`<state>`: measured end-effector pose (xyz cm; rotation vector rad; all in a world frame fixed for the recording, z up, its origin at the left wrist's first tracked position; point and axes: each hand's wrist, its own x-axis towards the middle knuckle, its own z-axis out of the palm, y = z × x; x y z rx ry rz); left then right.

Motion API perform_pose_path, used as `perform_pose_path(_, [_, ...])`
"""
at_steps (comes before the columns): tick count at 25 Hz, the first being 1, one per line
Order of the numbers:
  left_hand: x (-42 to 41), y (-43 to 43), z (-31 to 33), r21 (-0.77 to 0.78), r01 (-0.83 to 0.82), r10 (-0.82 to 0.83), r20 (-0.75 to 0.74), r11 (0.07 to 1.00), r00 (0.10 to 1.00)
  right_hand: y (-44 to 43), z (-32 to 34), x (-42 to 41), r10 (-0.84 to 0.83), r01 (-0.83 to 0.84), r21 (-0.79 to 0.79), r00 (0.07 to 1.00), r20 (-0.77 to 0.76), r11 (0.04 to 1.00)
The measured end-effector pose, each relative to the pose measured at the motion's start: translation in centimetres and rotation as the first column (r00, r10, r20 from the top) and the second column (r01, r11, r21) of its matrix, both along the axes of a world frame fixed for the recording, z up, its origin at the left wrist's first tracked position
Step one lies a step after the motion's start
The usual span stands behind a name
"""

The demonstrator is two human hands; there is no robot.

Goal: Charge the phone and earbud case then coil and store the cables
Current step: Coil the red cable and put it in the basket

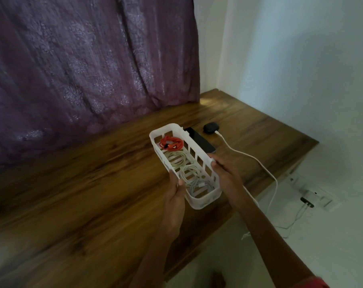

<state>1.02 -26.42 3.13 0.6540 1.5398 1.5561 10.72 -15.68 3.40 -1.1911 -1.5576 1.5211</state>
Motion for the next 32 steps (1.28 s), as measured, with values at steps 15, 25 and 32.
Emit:
perform_pose_path(15, [9.4,30.9,0.1,0.051,0.073,-0.071,-0.043,0.996,0.997,31.1,1.8,10.4,-0.152,0.124,0.216,0.981,0.118,0.968])
perform_pose_path(25, [11.6,40.2,-3.4,-0.029,0.091,-0.093,-0.057,0.995,0.994,39.9,-2.8,11.7,-0.370,0.259,0.424,0.907,0.202,0.868])
perform_pose_path(32, [11.7,41.8,-4.7,-0.039,0.057,-0.059,-0.046,0.998,0.997,41.1,-5.0,11.1,-0.470,0.294,0.582,0.865,0.175,0.758])
